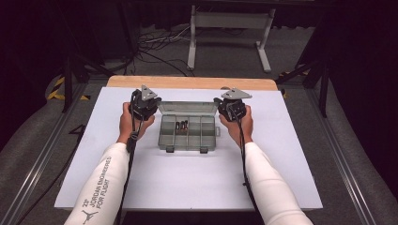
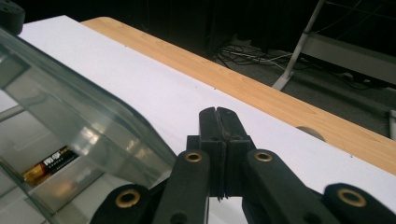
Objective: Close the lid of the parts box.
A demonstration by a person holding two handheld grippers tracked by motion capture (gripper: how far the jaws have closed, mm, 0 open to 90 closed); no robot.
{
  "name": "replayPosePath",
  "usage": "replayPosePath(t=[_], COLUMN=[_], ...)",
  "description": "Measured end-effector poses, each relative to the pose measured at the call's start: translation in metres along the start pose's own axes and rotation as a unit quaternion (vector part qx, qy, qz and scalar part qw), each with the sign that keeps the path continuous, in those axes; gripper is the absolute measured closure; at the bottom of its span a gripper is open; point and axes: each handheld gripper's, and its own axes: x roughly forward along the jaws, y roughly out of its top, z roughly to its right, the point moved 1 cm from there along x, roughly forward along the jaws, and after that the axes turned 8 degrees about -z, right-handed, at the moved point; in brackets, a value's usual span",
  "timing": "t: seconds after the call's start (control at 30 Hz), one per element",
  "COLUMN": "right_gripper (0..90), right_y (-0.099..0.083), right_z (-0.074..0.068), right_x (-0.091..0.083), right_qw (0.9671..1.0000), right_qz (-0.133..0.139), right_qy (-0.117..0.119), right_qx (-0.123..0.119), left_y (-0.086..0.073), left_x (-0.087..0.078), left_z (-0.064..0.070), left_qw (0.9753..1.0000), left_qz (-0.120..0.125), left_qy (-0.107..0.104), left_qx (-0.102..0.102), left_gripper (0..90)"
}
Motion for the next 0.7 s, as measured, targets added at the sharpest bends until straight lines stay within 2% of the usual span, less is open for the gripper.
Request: replayPosePath(t=[0.07,0.27,0.47,0.6,0.7], right_gripper=[88.8,90.0,90.0,90.0,90.0], right_y=[-0.001,-0.004,-0.005,-0.009,-0.010], right_z=[0.000,-0.003,-0.004,-0.006,-0.007], right_x=[-0.001,-0.004,-0.007,-0.009,-0.011], right_qw=[1.0000,1.0000,1.0000,0.9999,0.9999], right_qz=[0.000,0.000,-0.005,-0.005,-0.006], right_qy=[-0.004,-0.002,0.004,0.016,0.016], right_qx=[0.002,0.005,-0.002,0.004,0.004], left_y=[0.000,-0.002,-0.006,-0.010,-0.014], left_x=[-0.001,-0.005,-0.007,-0.008,-0.010], left_z=[0.001,0.002,0.003,0.002,0.004], left_qw=[1.0000,1.0000,1.0000,0.9999,0.9999], left_qz=[-0.002,0.000,0.003,0.004,0.007], left_qy=[0.001,-0.003,-0.003,-0.010,-0.013], left_qx=[0.005,-0.001,-0.002,-0.003,-0.007], left_gripper=[89.9,89.9,89.9,89.9,89.9])
